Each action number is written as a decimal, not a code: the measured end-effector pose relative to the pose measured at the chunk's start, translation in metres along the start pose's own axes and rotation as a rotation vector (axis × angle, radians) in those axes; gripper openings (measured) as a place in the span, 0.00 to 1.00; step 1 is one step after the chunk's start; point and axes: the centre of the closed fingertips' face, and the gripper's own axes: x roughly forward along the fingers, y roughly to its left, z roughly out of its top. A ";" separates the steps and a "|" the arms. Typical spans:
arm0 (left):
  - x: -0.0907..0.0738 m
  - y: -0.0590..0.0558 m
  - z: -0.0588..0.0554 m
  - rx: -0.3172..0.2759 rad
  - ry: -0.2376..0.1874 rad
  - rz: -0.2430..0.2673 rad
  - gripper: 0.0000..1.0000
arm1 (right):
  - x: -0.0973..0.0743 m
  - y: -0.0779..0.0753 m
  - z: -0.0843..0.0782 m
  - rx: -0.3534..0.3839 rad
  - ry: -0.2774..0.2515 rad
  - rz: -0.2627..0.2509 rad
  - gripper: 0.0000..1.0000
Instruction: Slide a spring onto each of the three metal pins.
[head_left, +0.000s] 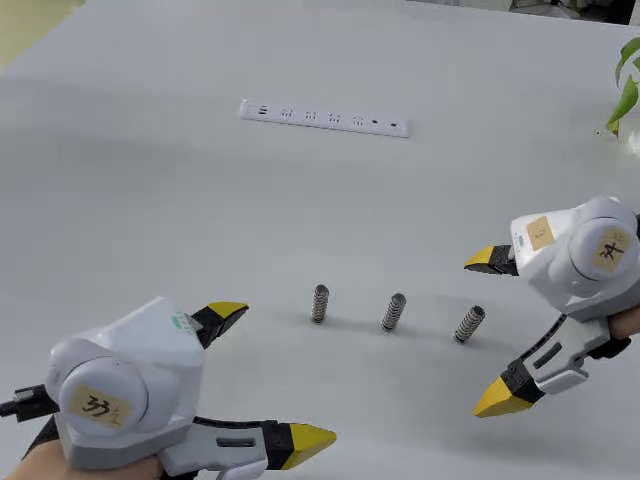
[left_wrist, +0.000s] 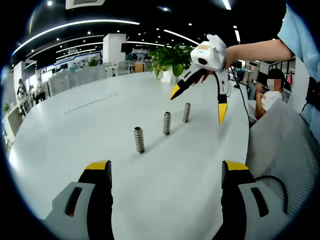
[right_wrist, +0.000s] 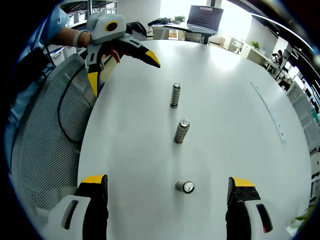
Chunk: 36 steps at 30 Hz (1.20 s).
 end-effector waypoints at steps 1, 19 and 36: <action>0.000 0.000 0.001 0.001 -0.001 -0.001 0.89 | -0.002 0.001 -0.001 0.010 -0.010 -0.013 0.99; -0.008 0.008 0.001 0.018 0.006 0.015 0.89 | -0.032 0.035 -0.034 0.252 -0.159 -0.162 0.99; -0.020 0.012 -0.002 -0.036 0.015 0.097 0.89 | -0.047 0.052 -0.035 0.394 -0.316 -0.270 0.99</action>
